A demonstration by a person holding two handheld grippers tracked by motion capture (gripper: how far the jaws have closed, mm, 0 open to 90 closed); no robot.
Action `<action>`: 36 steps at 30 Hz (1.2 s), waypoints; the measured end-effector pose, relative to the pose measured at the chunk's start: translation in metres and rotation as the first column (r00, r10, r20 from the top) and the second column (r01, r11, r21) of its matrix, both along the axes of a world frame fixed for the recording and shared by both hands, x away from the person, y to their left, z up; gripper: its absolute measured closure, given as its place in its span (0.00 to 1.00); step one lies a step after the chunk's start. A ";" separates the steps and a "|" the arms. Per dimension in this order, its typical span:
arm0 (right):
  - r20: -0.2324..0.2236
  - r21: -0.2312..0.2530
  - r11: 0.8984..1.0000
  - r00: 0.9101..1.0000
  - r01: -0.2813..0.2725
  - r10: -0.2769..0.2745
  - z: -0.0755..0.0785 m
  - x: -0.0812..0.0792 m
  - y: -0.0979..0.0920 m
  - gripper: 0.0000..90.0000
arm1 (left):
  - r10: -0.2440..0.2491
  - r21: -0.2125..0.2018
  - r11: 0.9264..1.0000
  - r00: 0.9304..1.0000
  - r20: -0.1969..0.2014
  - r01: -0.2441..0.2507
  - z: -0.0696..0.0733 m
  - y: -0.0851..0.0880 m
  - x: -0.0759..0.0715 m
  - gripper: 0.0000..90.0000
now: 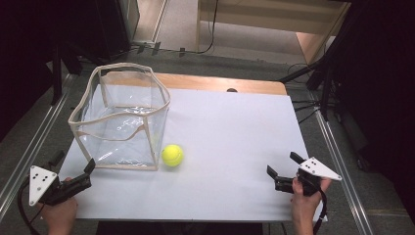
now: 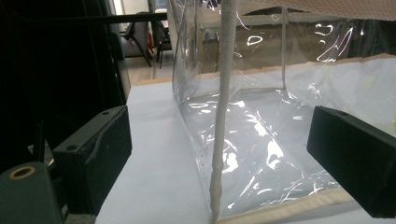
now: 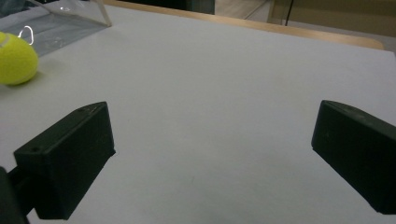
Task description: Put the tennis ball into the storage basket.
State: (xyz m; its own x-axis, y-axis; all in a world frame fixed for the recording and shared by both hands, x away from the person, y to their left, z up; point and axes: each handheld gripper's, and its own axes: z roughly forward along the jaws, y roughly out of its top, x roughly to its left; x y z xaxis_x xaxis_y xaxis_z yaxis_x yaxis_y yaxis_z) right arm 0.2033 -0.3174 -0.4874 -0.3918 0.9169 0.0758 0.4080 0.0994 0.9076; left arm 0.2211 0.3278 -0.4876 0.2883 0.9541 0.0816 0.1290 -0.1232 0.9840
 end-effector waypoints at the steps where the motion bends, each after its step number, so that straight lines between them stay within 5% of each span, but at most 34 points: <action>1: -0.006 -0.005 1.000 1.000 -0.004 0.004 0.000 0.001 0.002 0.00 | -0.001 0.000 1.000 1.000 0.000 0.001 0.000 0.000 0.000 0.08; 22: -0.056 -0.058 0.989 0.990 -0.136 0.133 0.013 0.033 0.047 0.00 | -0.011 -0.002 1.000 1.000 0.000 0.011 0.000 0.001 -0.001 0.08; 36: -0.072 -0.069 0.968 0.969 -0.239 0.235 0.024 0.059 0.085 0.00 | -0.011 -0.003 1.000 1.000 0.000 0.011 0.000 0.000 0.000 0.08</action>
State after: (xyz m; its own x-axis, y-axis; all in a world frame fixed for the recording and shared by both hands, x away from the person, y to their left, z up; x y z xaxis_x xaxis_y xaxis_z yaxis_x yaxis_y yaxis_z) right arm 0.2621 -0.2325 -0.4633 -0.5954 0.8024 0.0402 0.4200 0.2682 0.8670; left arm 0.2206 0.3283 -0.4875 0.2985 0.9512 0.0783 0.1281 -0.1212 0.9843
